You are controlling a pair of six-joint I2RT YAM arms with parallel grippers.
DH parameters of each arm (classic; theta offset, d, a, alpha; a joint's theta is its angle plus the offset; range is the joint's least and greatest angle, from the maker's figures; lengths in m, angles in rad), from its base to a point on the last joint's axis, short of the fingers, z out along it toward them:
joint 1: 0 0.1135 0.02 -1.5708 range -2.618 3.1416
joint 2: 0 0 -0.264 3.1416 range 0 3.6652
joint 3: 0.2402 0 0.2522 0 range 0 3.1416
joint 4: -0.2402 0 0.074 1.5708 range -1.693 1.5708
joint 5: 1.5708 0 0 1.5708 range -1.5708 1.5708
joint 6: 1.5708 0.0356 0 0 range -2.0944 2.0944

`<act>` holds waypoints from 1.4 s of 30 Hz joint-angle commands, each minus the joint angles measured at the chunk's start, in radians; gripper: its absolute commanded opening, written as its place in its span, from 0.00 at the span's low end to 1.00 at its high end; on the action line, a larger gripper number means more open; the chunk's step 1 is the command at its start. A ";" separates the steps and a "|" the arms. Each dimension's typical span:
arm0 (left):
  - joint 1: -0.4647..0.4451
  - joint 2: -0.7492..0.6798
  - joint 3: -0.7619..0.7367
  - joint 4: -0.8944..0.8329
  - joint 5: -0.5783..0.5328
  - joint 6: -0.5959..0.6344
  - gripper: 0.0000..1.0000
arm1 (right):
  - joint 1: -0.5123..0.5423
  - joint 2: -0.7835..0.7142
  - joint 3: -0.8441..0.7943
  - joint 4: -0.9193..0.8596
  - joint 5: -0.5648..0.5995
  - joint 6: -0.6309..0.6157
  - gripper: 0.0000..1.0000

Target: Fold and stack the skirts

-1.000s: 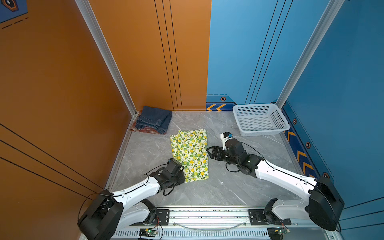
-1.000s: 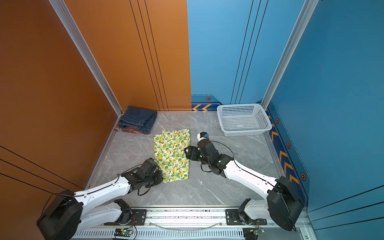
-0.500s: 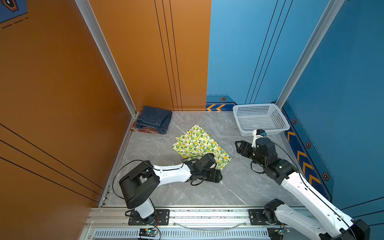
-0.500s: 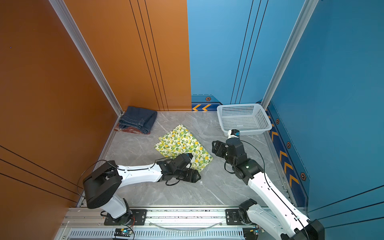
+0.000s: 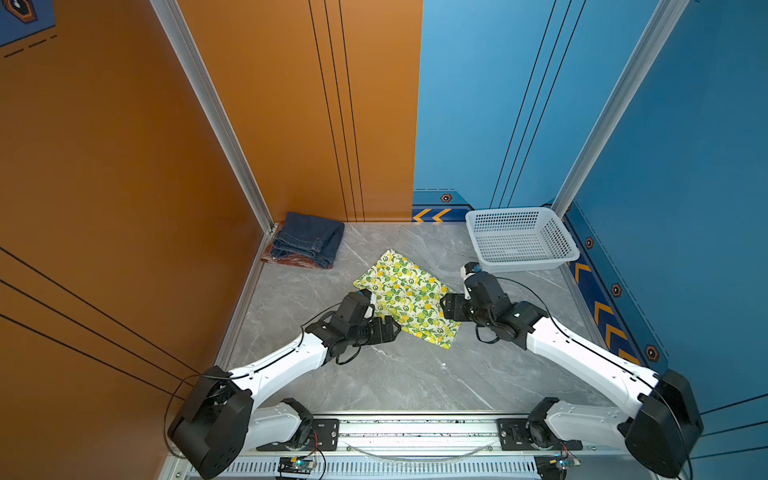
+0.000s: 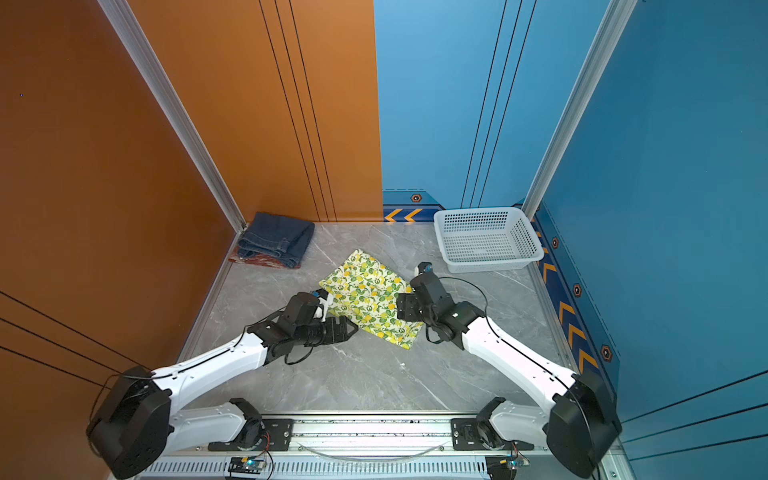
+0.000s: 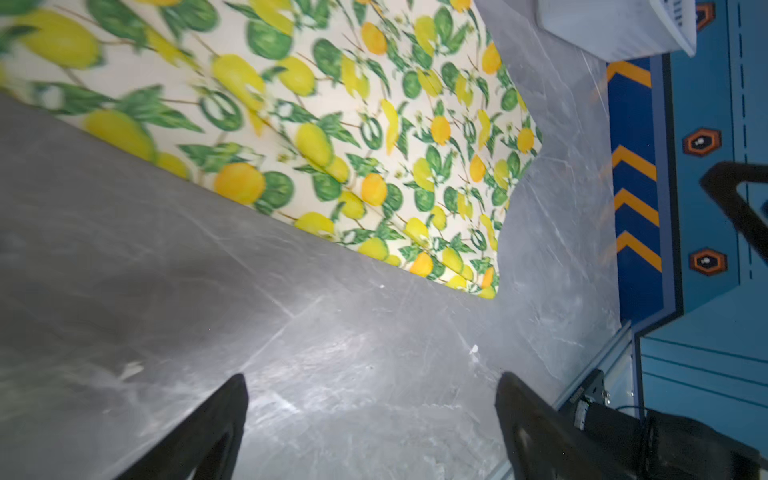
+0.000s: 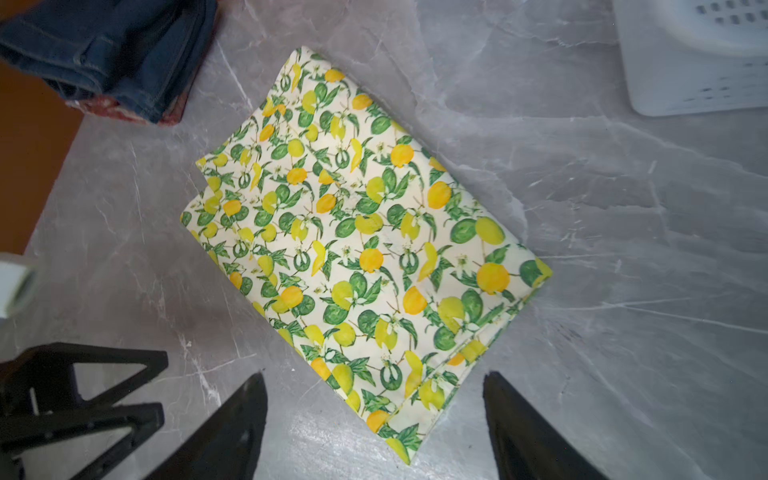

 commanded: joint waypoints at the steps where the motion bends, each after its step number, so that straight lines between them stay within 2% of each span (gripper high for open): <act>1: 0.101 -0.051 -0.034 -0.113 -0.063 -0.034 0.89 | 0.085 0.143 0.105 0.022 0.041 -0.101 0.78; 4: 0.209 -0.073 -0.066 -0.113 -0.063 -0.060 0.80 | 0.140 0.285 0.200 0.041 0.039 -0.172 0.68; 7: 0.276 -0.076 -0.086 -0.093 -0.069 -0.070 0.73 | 0.173 0.418 0.303 0.048 0.046 -0.244 0.58; 14: 0.364 -0.020 -0.098 -0.002 -0.084 -0.087 0.57 | 0.198 0.659 0.526 0.072 0.046 -0.392 0.54; 22: 0.380 0.111 -0.058 0.075 -0.082 -0.092 0.46 | 0.192 0.846 0.688 0.097 0.054 -0.485 0.52; 30: 0.378 0.200 -0.001 0.088 -0.101 -0.078 0.43 | 0.174 0.973 0.812 0.110 0.029 -0.483 0.45; 38: 0.376 0.265 0.043 0.101 -0.117 -0.080 0.42 | 0.159 1.016 0.837 0.119 0.035 -0.469 0.40; 42: 0.371 0.306 0.078 0.103 -0.129 -0.077 0.42 | 0.152 1.032 0.868 0.124 0.023 -0.453 0.34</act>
